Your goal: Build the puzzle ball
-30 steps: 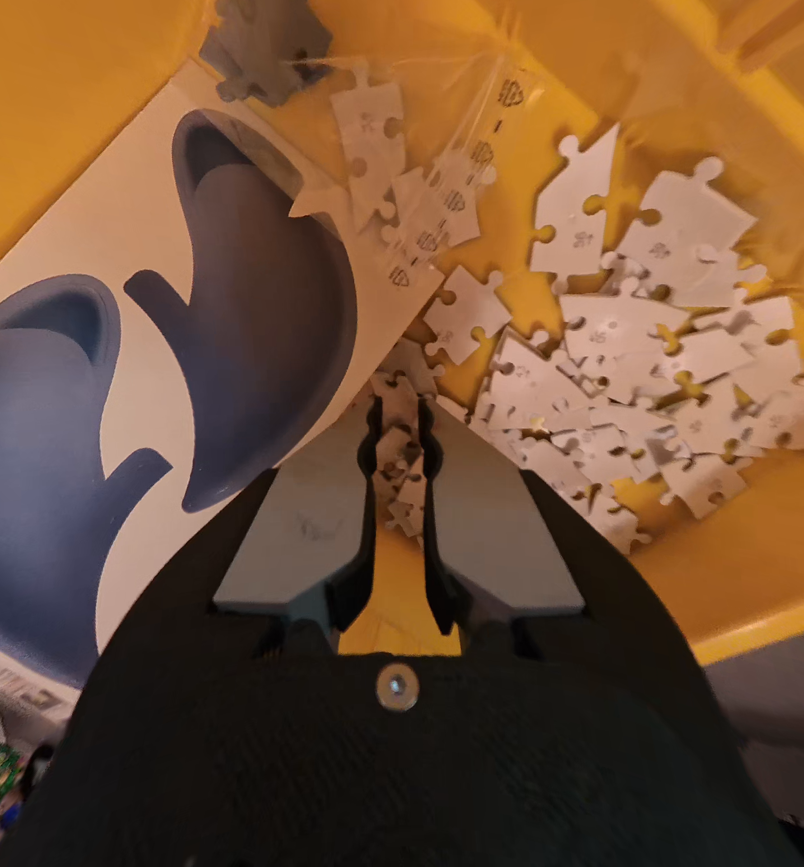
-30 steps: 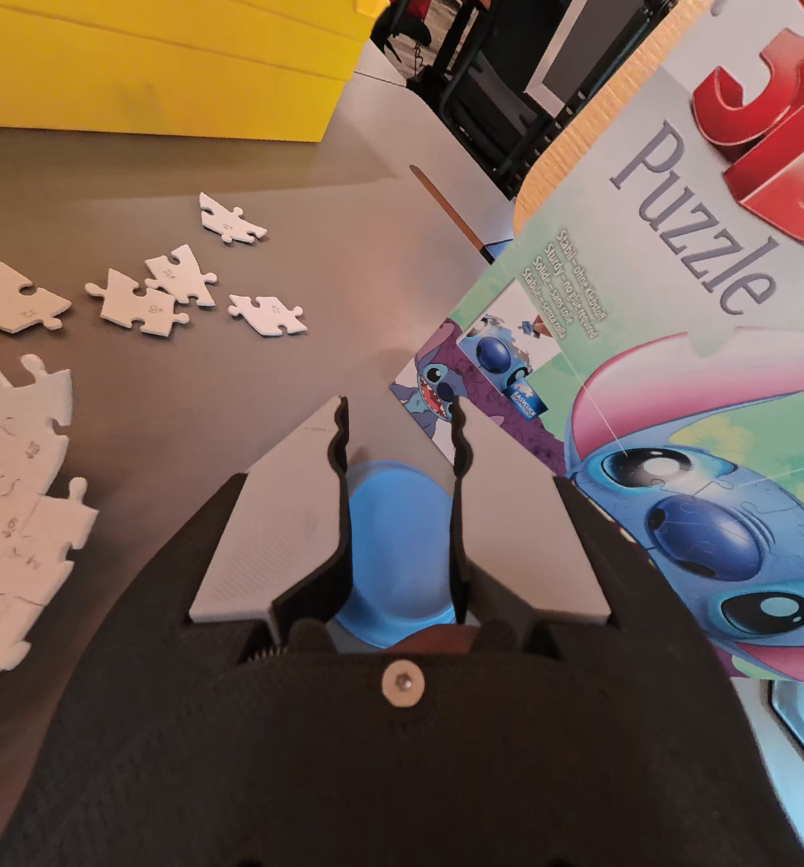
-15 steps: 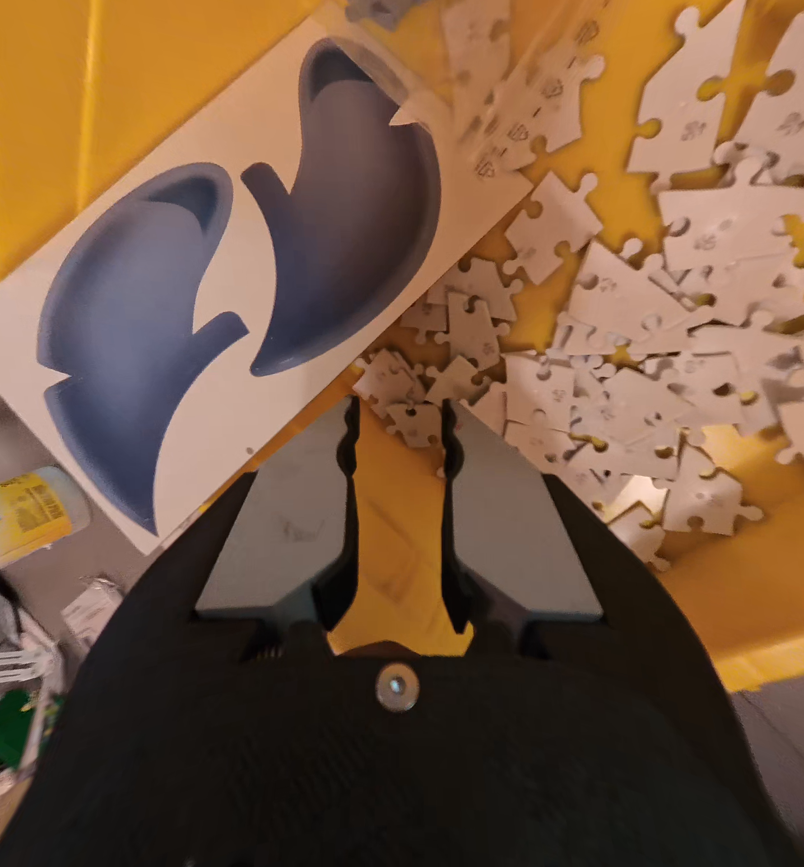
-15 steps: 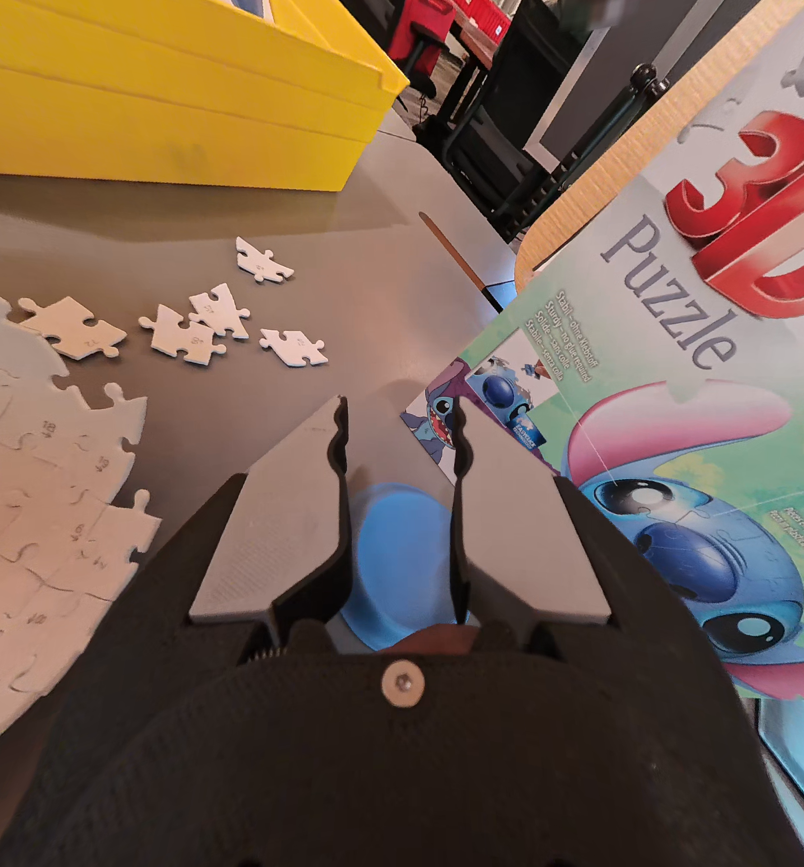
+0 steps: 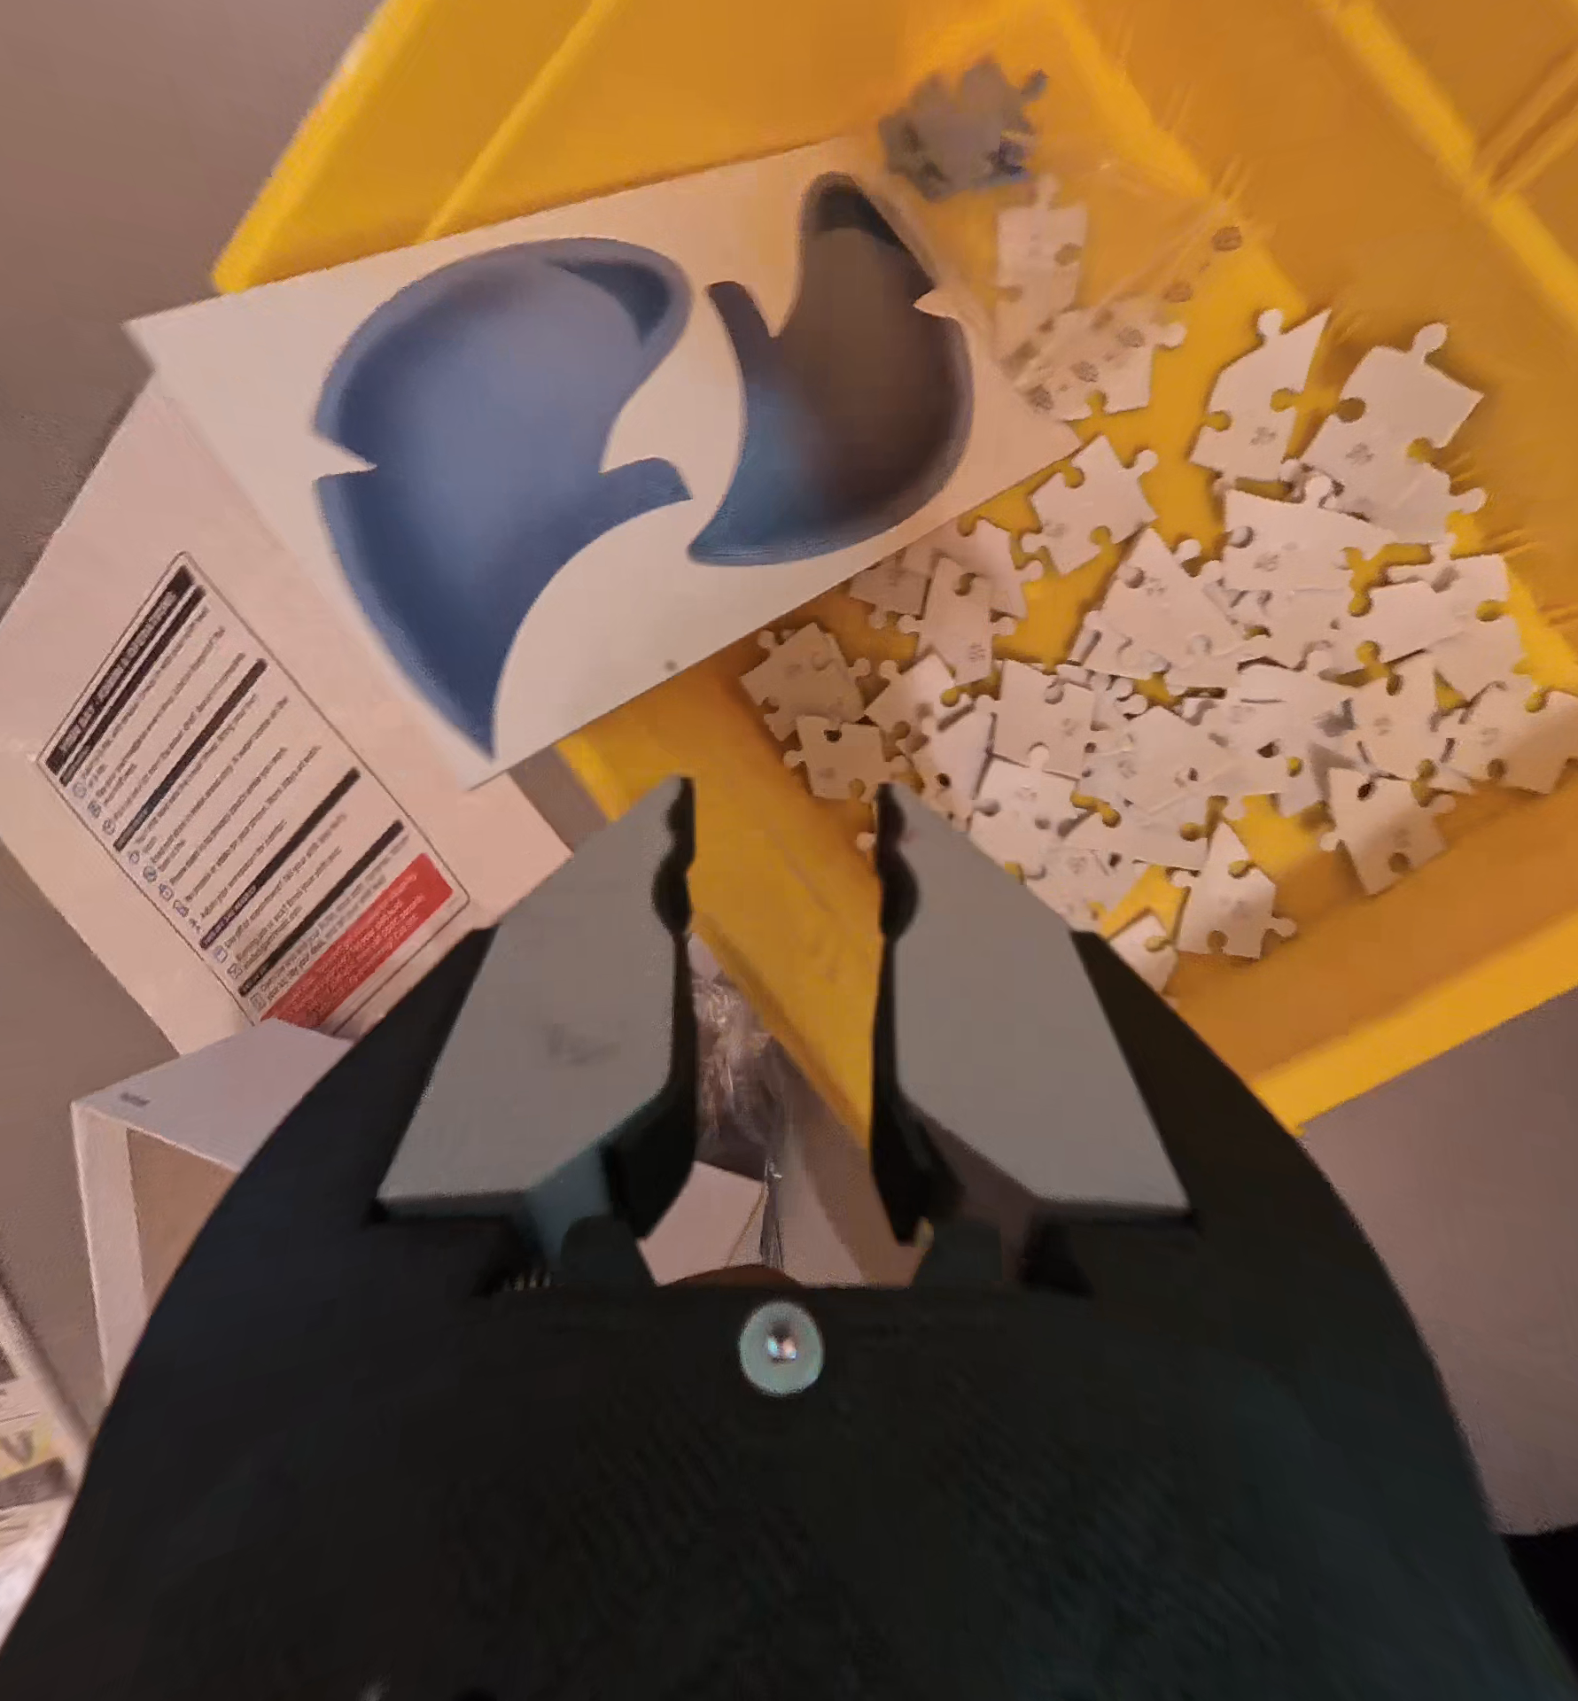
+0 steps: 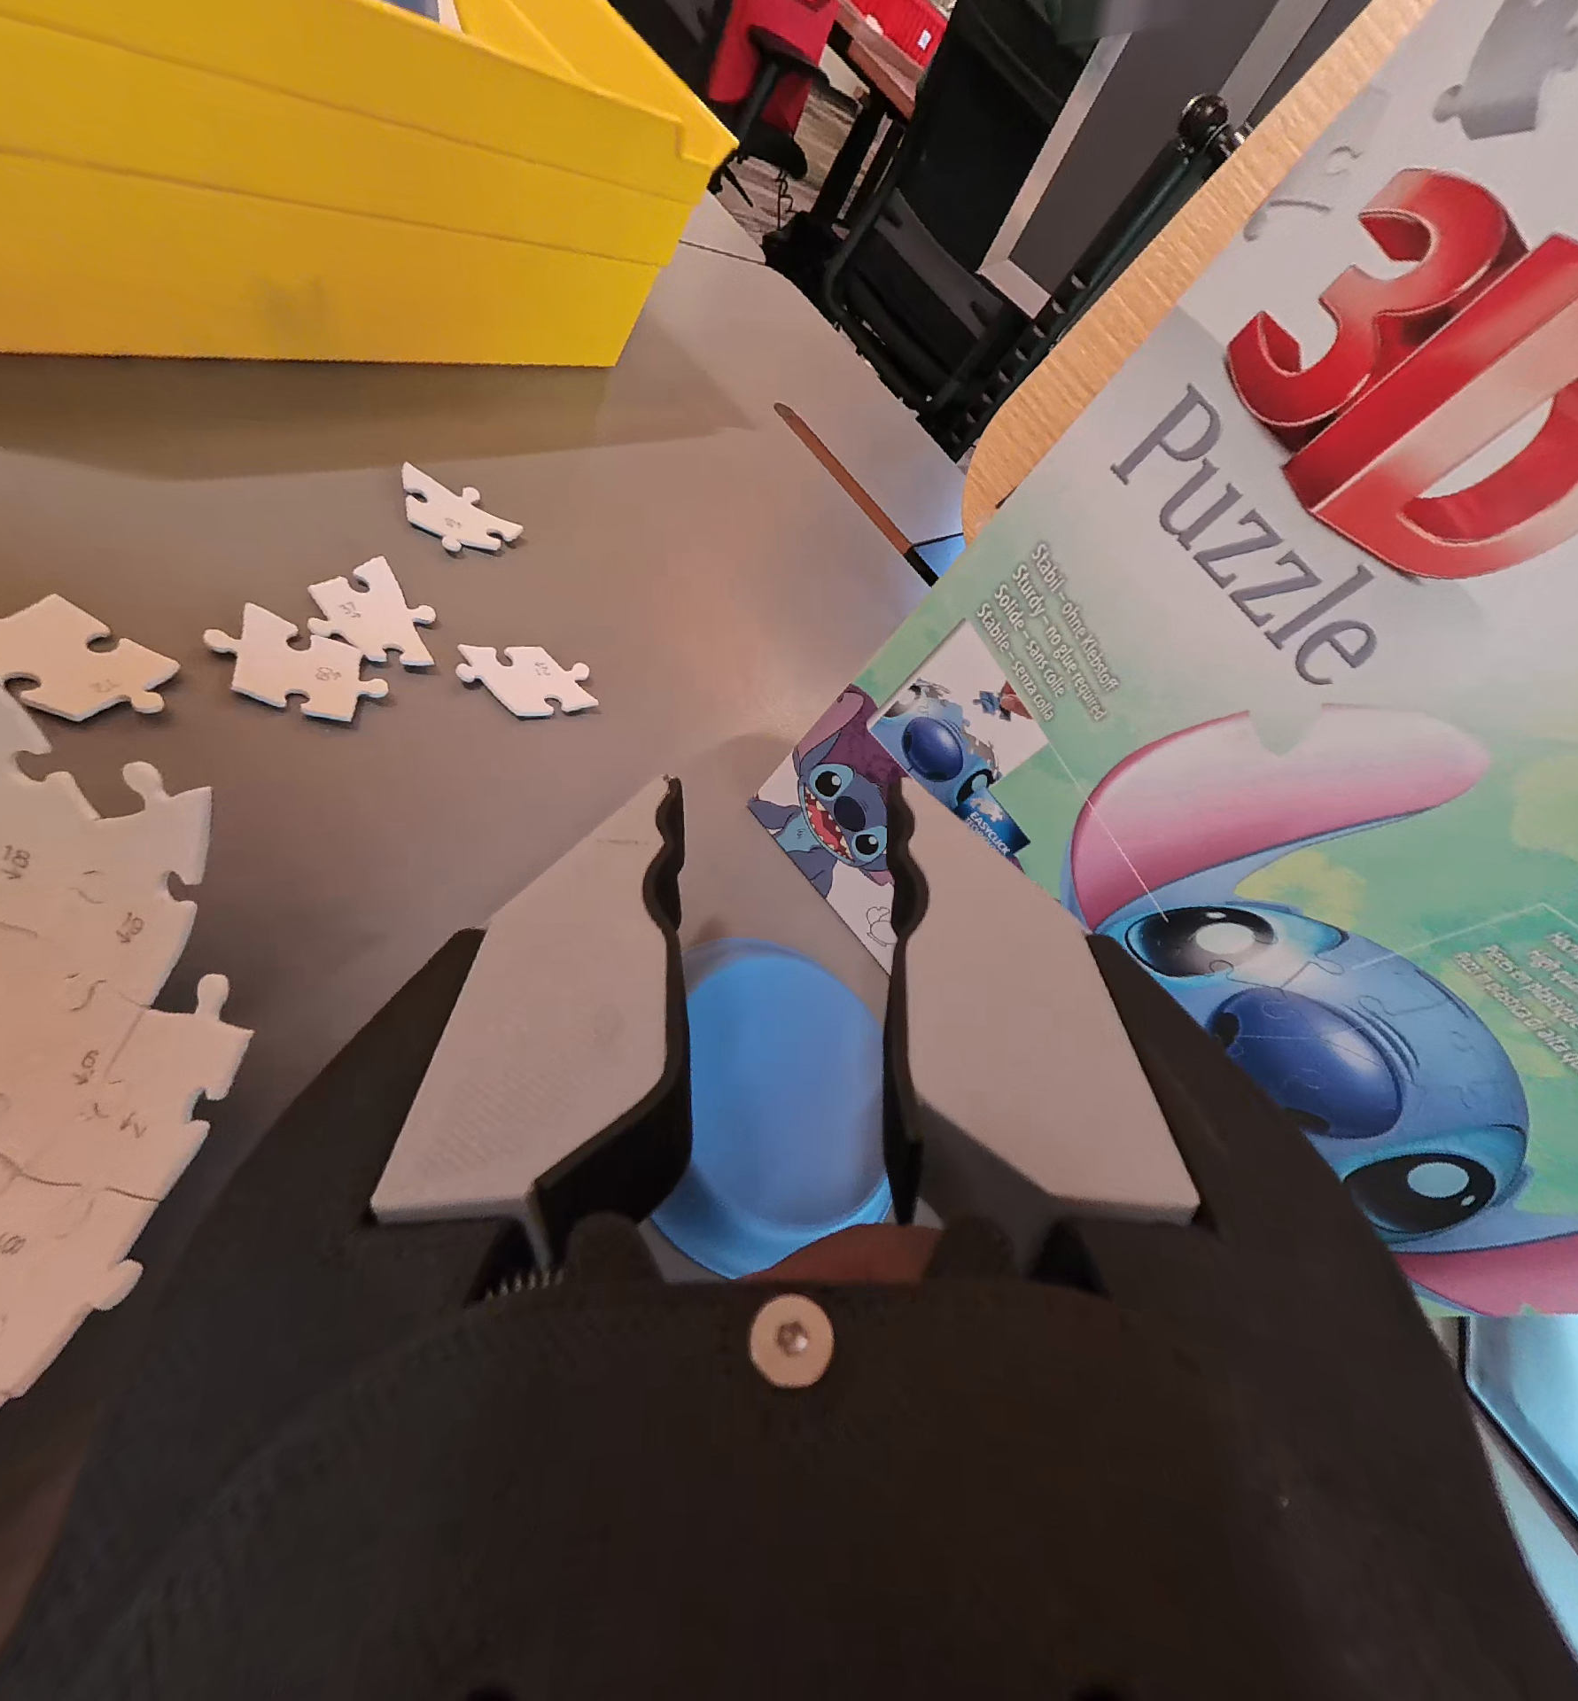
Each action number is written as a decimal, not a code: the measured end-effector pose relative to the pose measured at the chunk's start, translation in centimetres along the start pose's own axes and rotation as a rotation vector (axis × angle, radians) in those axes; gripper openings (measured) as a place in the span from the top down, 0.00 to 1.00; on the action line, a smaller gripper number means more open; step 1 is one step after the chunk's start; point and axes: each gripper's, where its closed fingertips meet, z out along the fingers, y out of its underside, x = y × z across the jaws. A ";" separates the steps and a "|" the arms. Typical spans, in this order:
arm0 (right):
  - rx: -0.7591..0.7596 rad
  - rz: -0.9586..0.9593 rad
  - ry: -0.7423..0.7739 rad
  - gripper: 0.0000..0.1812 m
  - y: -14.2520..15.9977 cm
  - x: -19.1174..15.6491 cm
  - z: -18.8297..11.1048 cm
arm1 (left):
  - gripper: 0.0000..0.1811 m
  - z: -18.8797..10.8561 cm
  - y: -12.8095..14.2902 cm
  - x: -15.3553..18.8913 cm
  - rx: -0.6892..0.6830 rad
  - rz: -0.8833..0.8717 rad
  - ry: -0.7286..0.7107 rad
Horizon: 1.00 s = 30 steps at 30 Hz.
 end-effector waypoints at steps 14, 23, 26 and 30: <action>0.060 -0.019 -0.001 0.78 -1.8 -0.2 -1.1 | 0.54 -1.5 -2.4 -6.3 0.119 -0.331 0.079; 0.103 -0.014 0.005 0.78 -2.9 0.1 -2.0 | 0.93 1.7 -3.7 -5.2 0.022 -0.423 0.358; 0.117 -0.010 0.005 0.78 -3.2 0.1 -2.3 | 0.93 1.4 -3.5 -4.9 -0.001 -0.332 0.299; 0.115 -0.011 -0.009 0.78 -3.2 -0.2 -2.2 | 0.97 0.7 -4.5 -4.7 0.004 -0.228 0.235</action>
